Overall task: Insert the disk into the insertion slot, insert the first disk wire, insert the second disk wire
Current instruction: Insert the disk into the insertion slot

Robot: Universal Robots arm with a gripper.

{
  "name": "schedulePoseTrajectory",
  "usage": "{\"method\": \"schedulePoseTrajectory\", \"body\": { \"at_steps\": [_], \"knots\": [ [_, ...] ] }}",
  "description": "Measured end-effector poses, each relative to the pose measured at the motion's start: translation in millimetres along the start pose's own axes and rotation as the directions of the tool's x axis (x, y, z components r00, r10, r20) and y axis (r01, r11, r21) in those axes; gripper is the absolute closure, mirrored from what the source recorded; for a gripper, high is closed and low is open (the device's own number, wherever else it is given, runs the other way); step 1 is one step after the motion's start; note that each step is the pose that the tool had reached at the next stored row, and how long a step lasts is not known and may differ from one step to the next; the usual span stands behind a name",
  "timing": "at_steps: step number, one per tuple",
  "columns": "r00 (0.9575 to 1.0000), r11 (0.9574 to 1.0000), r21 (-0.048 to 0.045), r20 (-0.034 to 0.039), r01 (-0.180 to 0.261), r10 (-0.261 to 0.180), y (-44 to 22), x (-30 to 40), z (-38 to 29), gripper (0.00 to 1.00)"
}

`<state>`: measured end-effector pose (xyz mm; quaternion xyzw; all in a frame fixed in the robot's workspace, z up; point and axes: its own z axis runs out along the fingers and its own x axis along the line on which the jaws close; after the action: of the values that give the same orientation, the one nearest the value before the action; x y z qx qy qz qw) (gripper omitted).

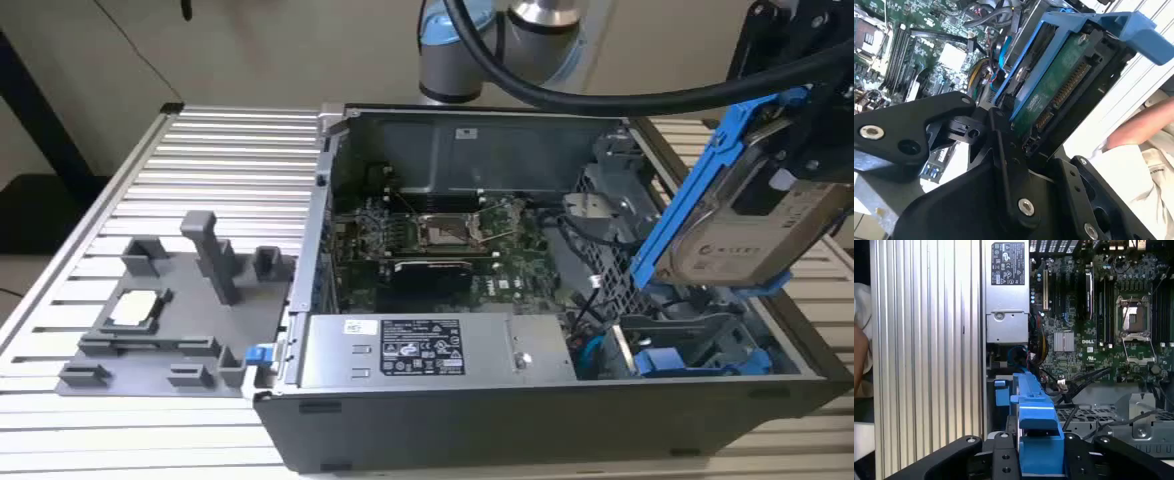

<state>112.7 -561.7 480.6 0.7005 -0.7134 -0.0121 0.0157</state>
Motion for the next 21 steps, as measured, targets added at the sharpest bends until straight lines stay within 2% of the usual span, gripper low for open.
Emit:
{"method": "schedulePoseTrajectory", "body": {
  "at_steps": [10,13,21],
  "knots": [
    [1.0,1.0,-0.0002,-0.0009,0.0,0.0,0.0,0.0,0.1,0.68],
    [1.0,1.0,0.0028,0.0007,0.0,0.0,-0.1,0.1,2.1,0.68],
    [1.0,1.0,0.0036,0.0018,0.0,0.0,-0.8,6.8,8.2,0.68]
  ]
}}
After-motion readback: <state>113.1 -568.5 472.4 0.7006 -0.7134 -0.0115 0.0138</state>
